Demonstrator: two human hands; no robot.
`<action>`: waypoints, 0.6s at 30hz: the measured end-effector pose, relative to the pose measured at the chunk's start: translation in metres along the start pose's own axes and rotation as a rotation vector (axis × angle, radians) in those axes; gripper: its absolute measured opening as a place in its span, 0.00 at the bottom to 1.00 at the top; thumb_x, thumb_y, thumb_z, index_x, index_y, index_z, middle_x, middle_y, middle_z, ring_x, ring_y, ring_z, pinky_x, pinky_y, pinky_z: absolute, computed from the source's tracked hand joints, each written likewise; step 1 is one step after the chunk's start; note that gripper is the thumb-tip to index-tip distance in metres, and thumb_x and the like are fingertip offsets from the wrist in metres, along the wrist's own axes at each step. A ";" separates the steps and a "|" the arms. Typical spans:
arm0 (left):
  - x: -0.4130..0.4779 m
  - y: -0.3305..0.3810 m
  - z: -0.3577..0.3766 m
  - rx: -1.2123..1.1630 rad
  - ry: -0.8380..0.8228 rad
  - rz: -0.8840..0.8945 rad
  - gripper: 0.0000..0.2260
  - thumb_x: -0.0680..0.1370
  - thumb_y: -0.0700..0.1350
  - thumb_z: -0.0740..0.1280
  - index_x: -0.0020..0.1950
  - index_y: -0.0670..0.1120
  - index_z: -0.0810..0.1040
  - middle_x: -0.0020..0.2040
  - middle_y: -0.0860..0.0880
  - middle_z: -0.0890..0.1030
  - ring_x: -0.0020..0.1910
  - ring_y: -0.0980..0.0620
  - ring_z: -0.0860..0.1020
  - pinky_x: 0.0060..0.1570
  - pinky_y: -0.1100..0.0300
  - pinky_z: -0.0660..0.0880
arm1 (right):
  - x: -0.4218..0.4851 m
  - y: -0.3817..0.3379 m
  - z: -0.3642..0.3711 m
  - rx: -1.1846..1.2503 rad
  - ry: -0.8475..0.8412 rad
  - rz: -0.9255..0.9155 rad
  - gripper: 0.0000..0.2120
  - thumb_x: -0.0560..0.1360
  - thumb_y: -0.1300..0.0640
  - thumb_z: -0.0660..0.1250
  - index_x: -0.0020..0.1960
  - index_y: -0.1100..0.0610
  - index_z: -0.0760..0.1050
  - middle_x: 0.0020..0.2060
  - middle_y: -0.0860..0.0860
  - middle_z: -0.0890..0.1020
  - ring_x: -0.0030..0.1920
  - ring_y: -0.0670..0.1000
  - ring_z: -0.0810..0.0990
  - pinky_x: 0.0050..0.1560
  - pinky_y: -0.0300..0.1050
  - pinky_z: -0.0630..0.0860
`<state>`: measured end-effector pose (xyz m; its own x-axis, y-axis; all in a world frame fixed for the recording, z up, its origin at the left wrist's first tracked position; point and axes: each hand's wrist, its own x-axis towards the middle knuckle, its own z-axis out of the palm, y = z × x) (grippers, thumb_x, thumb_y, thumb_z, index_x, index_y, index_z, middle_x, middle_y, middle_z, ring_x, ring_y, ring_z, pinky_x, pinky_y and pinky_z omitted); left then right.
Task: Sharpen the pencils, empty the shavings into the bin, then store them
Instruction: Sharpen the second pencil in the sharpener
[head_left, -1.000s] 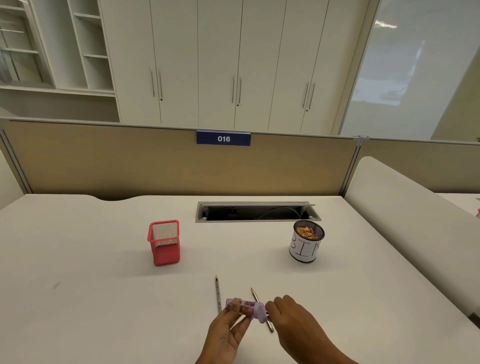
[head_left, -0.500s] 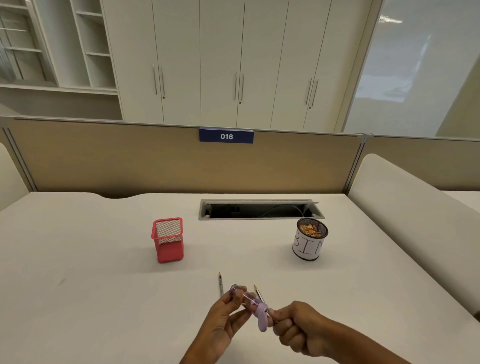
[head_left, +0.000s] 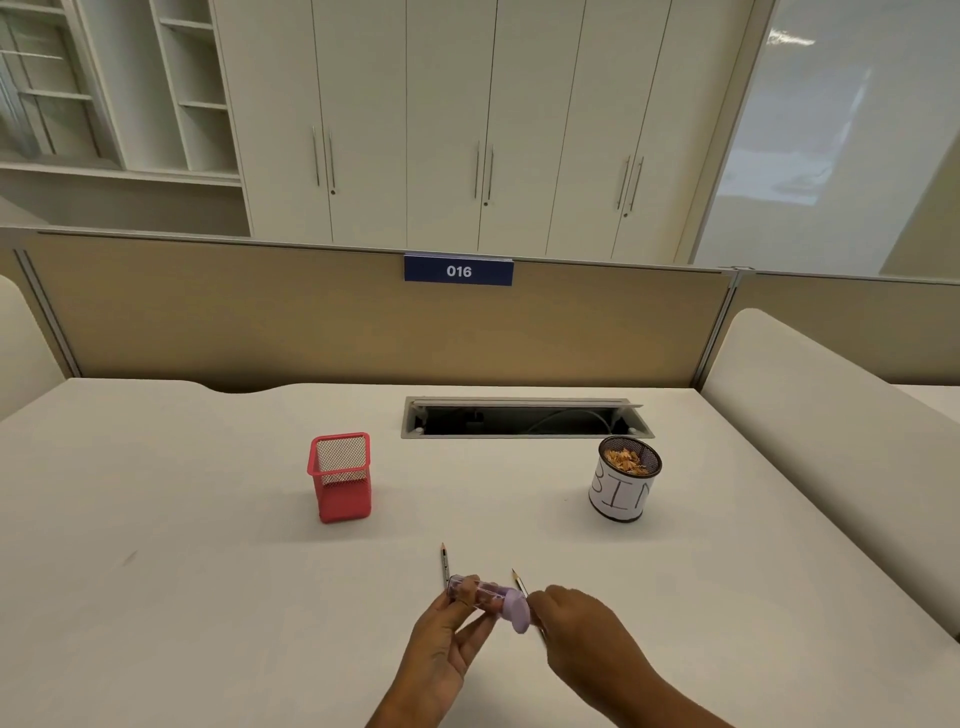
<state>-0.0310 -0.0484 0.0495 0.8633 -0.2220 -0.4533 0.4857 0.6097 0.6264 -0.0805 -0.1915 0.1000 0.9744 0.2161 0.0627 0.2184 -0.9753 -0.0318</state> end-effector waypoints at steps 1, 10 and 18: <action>0.001 0.000 -0.001 0.012 0.004 -0.001 0.06 0.76 0.37 0.63 0.44 0.36 0.78 0.37 0.40 0.84 0.36 0.45 0.84 0.31 0.61 0.81 | 0.004 0.000 0.001 0.121 0.008 0.032 0.04 0.69 0.57 0.70 0.44 0.55 0.80 0.37 0.50 0.82 0.35 0.50 0.76 0.36 0.38 0.68; -0.001 0.005 -0.004 0.045 -0.065 -0.070 0.06 0.77 0.36 0.62 0.46 0.36 0.78 0.35 0.41 0.85 0.33 0.46 0.84 0.34 0.57 0.82 | 0.012 0.027 -0.009 1.535 -0.718 0.741 0.19 0.79 0.61 0.51 0.31 0.57 0.71 0.17 0.45 0.63 0.16 0.42 0.57 0.14 0.30 0.52; 0.001 0.031 -0.024 -0.274 0.015 0.001 0.09 0.80 0.39 0.56 0.45 0.36 0.73 0.31 0.39 0.84 0.29 0.48 0.83 0.27 0.58 0.80 | -0.005 0.044 -0.007 1.874 -0.556 0.763 0.16 0.79 0.60 0.57 0.35 0.63 0.75 0.20 0.51 0.67 0.19 0.44 0.61 0.15 0.31 0.58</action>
<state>-0.0183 -0.0117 0.0535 0.8605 -0.2119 -0.4633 0.4282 0.7936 0.4323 -0.0757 -0.2359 0.1054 0.7076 0.2225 -0.6706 -0.7057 0.2711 -0.6546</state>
